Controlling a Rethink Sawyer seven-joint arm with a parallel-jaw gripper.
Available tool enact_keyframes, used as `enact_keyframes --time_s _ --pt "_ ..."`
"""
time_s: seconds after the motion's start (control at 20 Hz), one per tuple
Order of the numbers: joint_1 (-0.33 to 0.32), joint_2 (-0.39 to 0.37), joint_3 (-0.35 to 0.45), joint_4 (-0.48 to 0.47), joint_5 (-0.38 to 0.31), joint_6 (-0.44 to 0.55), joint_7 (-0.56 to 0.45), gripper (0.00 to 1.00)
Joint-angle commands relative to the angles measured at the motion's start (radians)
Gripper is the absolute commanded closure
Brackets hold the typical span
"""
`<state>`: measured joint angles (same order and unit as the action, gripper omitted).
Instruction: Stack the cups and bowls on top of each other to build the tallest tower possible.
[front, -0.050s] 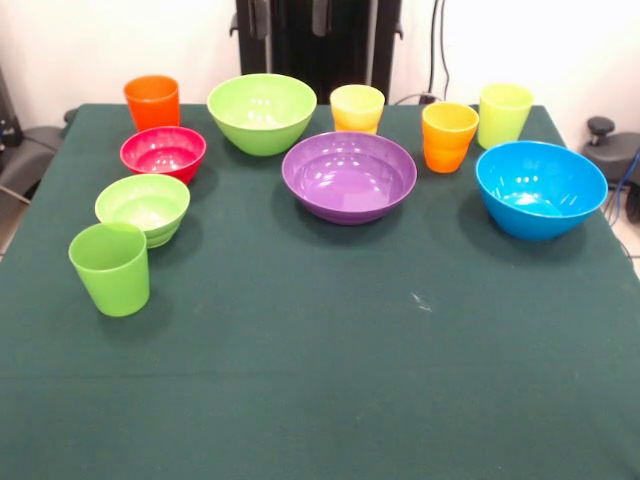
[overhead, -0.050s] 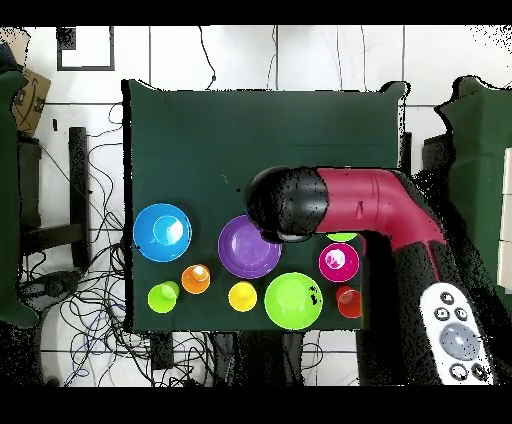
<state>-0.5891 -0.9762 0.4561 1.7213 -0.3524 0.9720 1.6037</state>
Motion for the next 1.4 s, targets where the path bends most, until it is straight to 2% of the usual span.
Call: enact_keyframes --time_s 0.05,0.1,0.15,0.25,0.35,0.45,0.55,0.6,0.7,0.8,0.9,1.05,1.25,1.4 --pt "0.055 0.133 0.077 0.036 -0.078 -0.144 -0.082 0.0" --pt "0.043 0.144 0.089 0.053 -0.05 -0.138 -0.086 0.0" --pt "0.046 0.146 0.088 0.064 -0.05 -0.142 -0.079 0.0" --pt "0.069 0.127 0.059 0.087 -0.108 -0.191 -0.044 0.0" --pt "0.062 0.103 0.039 0.143 -0.148 -0.246 -0.04 0.0" --pt "0.023 0.076 0.044 0.225 -0.135 -0.293 -0.052 0.0" --pt "0.014 0.049 0.039 0.255 -0.111 -0.285 -0.041 0.0" --pt "0.028 0.049 0.032 0.236 -0.117 -0.265 -0.037 0.0" --pt "0.065 0.12 0.011 0.165 -0.128 -0.218 -0.011 0.0" --pt "0.102 0.19 -0.011 0.097 -0.16 -0.268 0.029 0.0" --pt "0.128 0.233 -0.016 0.056 -0.16 -0.284 0.05 0.0" --pt "0.166 0.238 -0.031 0.038 -0.161 -0.268 0.074 0.0" --pt "0.183 0.217 -0.047 0.036 -0.14 -0.222 0.07 0.0" --pt "0.187 0.192 -0.073 0.043 -0.143 -0.231 0.081 0.0"
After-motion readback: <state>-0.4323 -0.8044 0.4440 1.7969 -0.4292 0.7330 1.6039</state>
